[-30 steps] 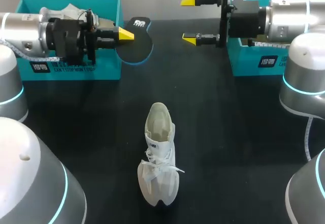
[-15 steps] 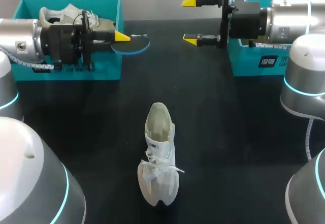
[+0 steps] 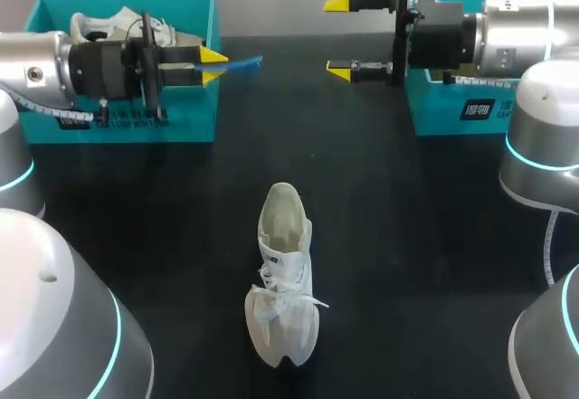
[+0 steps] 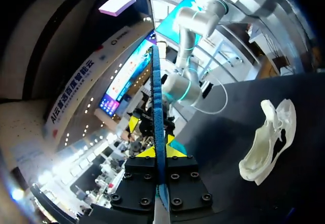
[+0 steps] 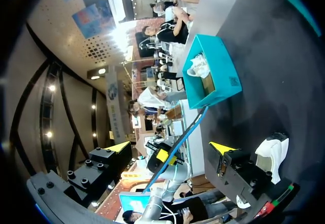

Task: Take the shoe out of the shoebox, open the shoe tongue, remove and reinsert the insole, then place the shoe into the shoebox

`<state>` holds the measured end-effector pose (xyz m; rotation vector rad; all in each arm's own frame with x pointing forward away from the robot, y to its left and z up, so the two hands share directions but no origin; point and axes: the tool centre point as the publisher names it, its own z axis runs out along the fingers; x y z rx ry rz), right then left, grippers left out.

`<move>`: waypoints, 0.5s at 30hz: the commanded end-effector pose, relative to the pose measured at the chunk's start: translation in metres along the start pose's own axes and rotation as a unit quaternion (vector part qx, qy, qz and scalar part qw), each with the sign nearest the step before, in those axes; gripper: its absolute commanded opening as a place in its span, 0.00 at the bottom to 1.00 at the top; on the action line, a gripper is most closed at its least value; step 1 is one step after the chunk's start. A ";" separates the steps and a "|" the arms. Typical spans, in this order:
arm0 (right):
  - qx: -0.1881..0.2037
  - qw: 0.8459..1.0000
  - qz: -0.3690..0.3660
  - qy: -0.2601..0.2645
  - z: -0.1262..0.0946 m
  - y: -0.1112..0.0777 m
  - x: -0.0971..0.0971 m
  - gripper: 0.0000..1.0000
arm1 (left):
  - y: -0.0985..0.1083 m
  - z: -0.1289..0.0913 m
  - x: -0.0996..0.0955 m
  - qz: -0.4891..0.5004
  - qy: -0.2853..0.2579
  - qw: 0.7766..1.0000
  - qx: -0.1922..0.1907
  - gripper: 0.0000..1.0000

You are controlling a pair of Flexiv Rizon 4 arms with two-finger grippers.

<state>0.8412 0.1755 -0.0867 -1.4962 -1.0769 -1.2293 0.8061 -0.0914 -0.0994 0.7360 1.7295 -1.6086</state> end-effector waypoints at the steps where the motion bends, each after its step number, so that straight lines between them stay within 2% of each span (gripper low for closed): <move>1: -0.001 1.000 0.001 -0.002 0.001 0.000 0.000 1.00 | 0.000 -0.002 -0.006 -0.077 0.009 0.997 0.005 0.00; 5: -0.001 1.000 0.001 -0.002 0.001 0.000 0.000 1.00 | -0.002 -0.002 -0.006 -0.128 0.017 0.992 -0.001 0.00; 12: -0.001 1.000 0.001 -0.002 0.001 0.000 0.000 1.00 | 0.000 0.002 -0.004 -0.198 0.018 0.980 0.010 0.00; 15: -0.001 1.000 0.001 -0.002 0.001 0.000 0.000 1.00 | -0.001 0.003 -0.009 -0.245 0.016 0.969 0.030 0.00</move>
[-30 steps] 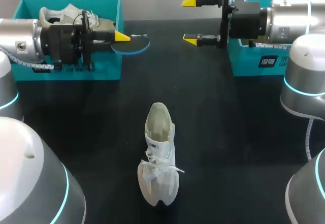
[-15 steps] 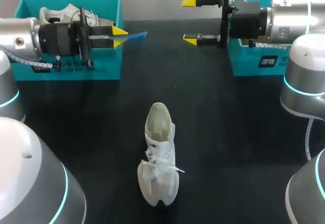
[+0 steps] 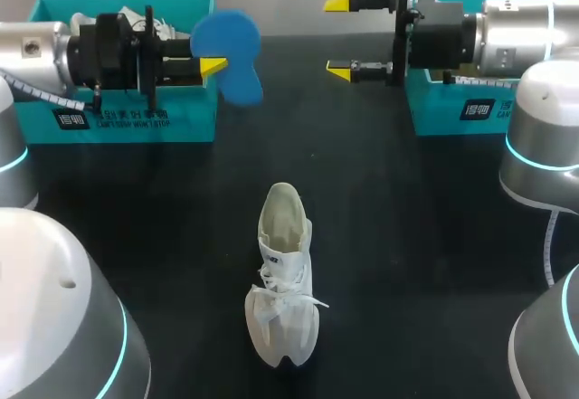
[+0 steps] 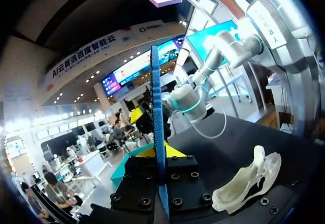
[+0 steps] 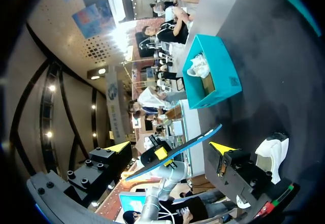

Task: Take the shoe out of the shoebox, open the shoe tongue, remove and reinsert the insole, then place the shoe into the shoebox

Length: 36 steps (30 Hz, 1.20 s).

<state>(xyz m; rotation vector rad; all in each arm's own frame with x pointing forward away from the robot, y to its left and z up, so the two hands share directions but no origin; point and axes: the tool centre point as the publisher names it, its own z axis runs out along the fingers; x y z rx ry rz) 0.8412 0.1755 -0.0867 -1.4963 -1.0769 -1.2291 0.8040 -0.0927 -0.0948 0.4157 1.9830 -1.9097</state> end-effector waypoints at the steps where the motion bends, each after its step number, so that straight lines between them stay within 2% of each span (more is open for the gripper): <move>1: -0.001 1.000 0.001 -0.002 0.001 0.000 0.000 1.00 | 0.000 0.002 -0.010 -0.061 0.005 0.998 0.030 0.00; 4: -0.001 1.000 0.001 -0.002 0.001 0.000 0.000 1.00 | 0.000 0.000 -0.014 -0.125 0.003 0.991 0.040 0.00; 20: -0.001 1.000 0.001 -0.002 0.001 0.000 0.000 1.00 | 0.000 0.000 -0.014 -0.125 0.003 0.991 0.040 0.00; 23: -0.001 1.000 0.001 -0.002 0.001 0.000 0.000 1.00 | 0.003 -0.002 -0.017 -0.223 -0.014 0.973 0.064 0.00; 28: -0.001 1.000 0.001 -0.002 0.001 0.000 0.000 1.00 | 0.001 0.004 -0.016 -0.362 0.015 0.928 0.082 0.00; 36: -0.001 1.000 0.001 -0.002 0.001 0.000 0.000 1.00 | -0.003 0.011 -0.016 -0.507 0.036 0.858 0.069 0.00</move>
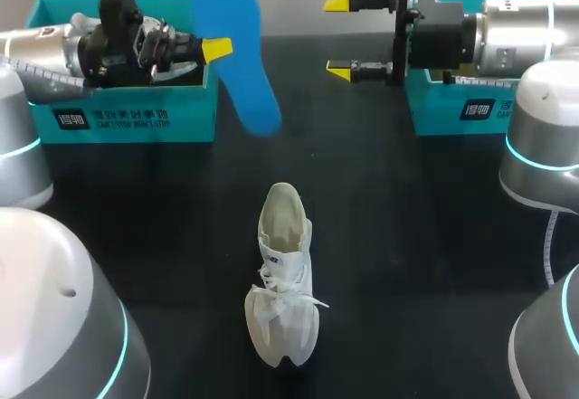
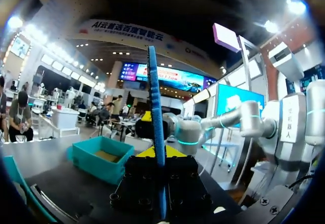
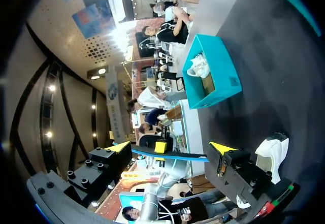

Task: Take the shoe out of the shoebox, open the shoe tongue, remove and reinsert the insole, then place the shoe into the shoebox

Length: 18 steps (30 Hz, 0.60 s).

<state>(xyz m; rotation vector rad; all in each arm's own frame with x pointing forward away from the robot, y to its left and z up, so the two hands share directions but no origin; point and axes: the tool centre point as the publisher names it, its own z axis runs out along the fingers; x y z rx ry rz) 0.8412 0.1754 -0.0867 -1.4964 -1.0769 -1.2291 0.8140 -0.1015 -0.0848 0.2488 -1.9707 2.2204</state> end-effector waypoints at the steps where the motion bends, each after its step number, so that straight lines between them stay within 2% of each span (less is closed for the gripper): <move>1: -0.001 1.000 0.001 -0.002 0.001 0.000 0.000 1.00 | 0.001 0.001 -0.004 -0.198 0.014 0.980 -0.006 0.00; 4: -0.001 1.000 0.001 -0.002 0.001 0.000 0.000 1.00 | 0.005 0.000 -0.002 -0.253 0.024 0.967 0.001 0.00; 5: -0.001 1.000 0.001 -0.002 0.001 0.000 0.000 1.00 | 0.006 0.000 0.001 -0.252 0.026 0.967 -0.007 0.00; 6: -0.001 1.000 0.001 -0.002 0.001 0.000 0.000 1.00 | 0.005 0.001 0.005 -0.201 0.024 0.979 -0.027 0.00; 18: -0.001 1.000 0.001 -0.002 0.001 0.000 0.000 1.00 | 0.005 0.001 0.003 -0.216 0.019 0.976 -0.020 0.00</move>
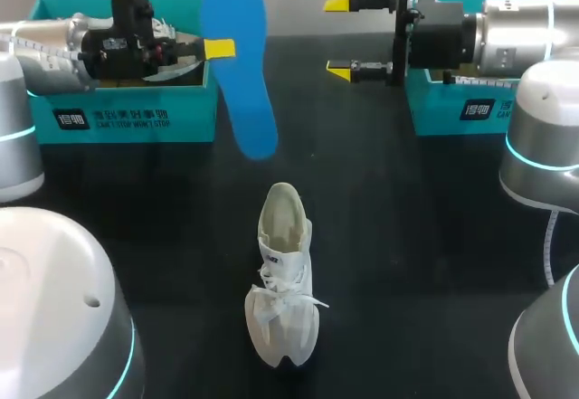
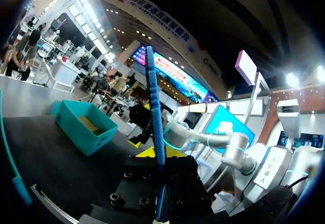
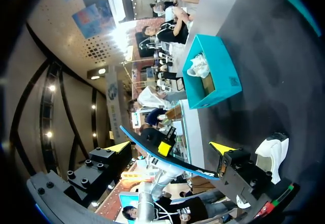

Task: Take the shoe out of the shoebox, open the shoe tongue, remove and reinsert the insole, then place the shoe into the shoebox

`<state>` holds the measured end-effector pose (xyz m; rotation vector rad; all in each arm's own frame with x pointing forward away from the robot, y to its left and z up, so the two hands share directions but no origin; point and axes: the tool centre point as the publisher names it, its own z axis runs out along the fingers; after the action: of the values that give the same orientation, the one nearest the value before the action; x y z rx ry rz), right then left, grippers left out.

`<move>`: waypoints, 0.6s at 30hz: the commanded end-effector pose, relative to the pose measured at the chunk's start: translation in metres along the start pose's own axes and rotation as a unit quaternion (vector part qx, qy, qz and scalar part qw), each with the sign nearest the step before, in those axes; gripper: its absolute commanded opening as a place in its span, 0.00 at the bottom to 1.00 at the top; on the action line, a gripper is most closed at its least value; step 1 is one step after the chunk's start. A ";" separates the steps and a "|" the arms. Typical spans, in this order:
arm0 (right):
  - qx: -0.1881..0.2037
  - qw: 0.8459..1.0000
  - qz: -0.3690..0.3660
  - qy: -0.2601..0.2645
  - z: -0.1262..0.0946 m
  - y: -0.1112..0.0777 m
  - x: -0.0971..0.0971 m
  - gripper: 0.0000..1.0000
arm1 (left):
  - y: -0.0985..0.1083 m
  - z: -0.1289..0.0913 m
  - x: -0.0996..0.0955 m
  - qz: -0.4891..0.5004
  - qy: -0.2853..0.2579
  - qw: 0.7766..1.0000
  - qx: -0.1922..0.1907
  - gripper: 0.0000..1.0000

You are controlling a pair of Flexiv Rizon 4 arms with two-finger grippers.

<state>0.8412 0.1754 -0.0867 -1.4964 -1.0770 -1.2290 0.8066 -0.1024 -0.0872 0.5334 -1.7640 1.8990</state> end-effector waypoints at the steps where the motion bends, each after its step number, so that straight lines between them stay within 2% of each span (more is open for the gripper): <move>1: -0.001 1.000 0.001 -0.002 0.001 0.000 0.000 1.00 | -0.001 0.000 -0.005 -0.055 0.011 0.998 0.020 0.00; 5: -0.001 1.000 0.001 -0.002 0.001 0.000 0.000 1.00 | 0.000 0.000 -0.008 -0.147 0.018 0.987 0.054 0.00; 13: -0.001 1.000 0.001 -0.002 0.001 0.000 0.000 1.00 | 0.003 0.011 -0.017 -0.262 0.010 0.963 0.063 0.00; 18: -0.001 1.000 0.001 -0.002 0.001 0.000 0.000 1.00 | 0.004 0.015 -0.021 -0.284 0.014 0.957 0.054 0.00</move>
<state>0.8412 0.1754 -0.0867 -1.4964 -1.0770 -1.2290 0.8177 -0.1163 -0.1012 0.9306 -1.3008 1.5998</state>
